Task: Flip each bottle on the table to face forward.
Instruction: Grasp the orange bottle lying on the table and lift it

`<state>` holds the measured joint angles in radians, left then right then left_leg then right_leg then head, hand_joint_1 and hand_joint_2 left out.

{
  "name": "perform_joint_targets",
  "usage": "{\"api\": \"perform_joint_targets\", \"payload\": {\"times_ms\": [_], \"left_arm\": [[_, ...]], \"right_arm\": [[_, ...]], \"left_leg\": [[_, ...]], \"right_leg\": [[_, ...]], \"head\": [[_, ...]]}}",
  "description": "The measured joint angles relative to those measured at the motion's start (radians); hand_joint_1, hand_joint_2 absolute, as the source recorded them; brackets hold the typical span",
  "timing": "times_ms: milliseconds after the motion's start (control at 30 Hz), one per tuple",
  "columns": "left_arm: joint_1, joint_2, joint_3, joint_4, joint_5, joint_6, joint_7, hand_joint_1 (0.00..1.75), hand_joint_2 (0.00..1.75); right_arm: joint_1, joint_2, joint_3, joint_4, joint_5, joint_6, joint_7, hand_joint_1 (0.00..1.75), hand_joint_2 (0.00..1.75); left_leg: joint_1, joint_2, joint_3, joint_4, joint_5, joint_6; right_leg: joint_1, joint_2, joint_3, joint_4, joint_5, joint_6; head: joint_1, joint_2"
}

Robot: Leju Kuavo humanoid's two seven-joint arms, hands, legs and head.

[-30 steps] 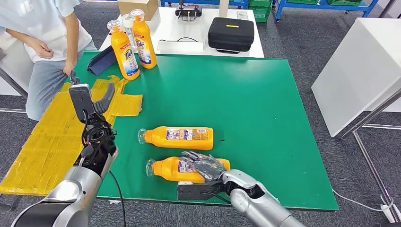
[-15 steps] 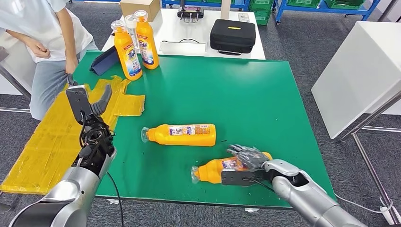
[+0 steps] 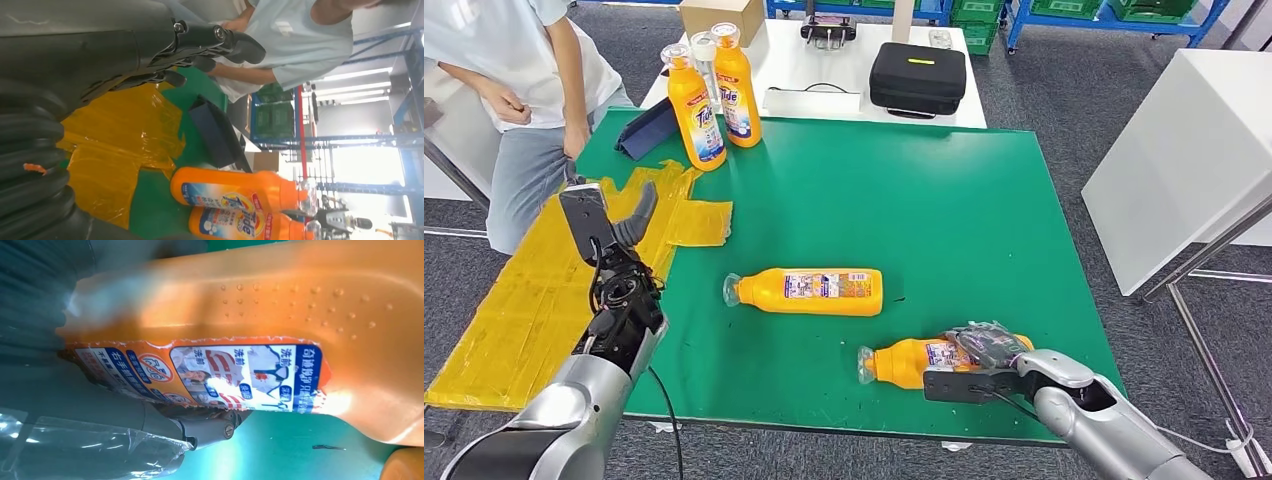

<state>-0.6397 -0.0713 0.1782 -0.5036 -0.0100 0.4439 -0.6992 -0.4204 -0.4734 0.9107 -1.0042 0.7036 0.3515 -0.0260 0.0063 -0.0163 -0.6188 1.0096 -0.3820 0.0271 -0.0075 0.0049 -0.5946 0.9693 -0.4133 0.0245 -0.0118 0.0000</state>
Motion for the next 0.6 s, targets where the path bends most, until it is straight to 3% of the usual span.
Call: {"api": "perform_joint_targets", "payload": {"times_ms": [167, 300, 433, 600], "left_arm": [[0.010, 0.001, 0.000, -0.005, -0.006, -0.030, 0.000, 0.00, 1.75], [0.023, 0.001, 0.000, -0.022, -0.013, -0.044, -0.001, 0.00, 1.75], [0.044, 0.001, 0.000, -0.043, -0.018, -0.076, -0.001, 0.00, 1.75], [0.100, 0.002, 0.000, -0.096, -0.023, -0.145, -0.002, 0.00, 1.75]], "right_arm": [[-0.004, -0.003, -0.002, 0.000, 0.004, 0.001, -0.010, 1.75, 1.75], [-0.002, 0.002, -0.004, 0.005, 0.009, -0.055, -0.011, 1.75, 1.75], [0.011, 0.022, -0.045, 0.013, -0.021, -0.222, -0.027, 1.75, 1.75], [0.080, 0.081, -0.172, -0.050, -0.069, -0.462, -0.076, 1.75, 1.75]], "left_leg": [[0.000, 0.000, 0.000, 0.000, -0.001, 0.001], [0.000, 0.001, -0.001, 0.000, -0.002, 0.001], [0.000, 0.001, -0.008, 0.000, 0.002, 0.002], [0.000, 0.002, -0.021, 0.000, 0.007, 0.002]], "right_leg": [[0.000, 0.000, 0.001, 0.000, 0.001, 0.001], [0.000, 0.001, 0.002, 0.000, 0.000, 0.000], [0.000, 0.001, 0.003, 0.000, 0.006, 0.002], [0.000, 0.001, -0.010, 0.002, 0.011, 0.003]], "head": [[0.000, 0.000], [0.000, 0.000], [0.000, 0.000], [0.000, 0.000]]}}
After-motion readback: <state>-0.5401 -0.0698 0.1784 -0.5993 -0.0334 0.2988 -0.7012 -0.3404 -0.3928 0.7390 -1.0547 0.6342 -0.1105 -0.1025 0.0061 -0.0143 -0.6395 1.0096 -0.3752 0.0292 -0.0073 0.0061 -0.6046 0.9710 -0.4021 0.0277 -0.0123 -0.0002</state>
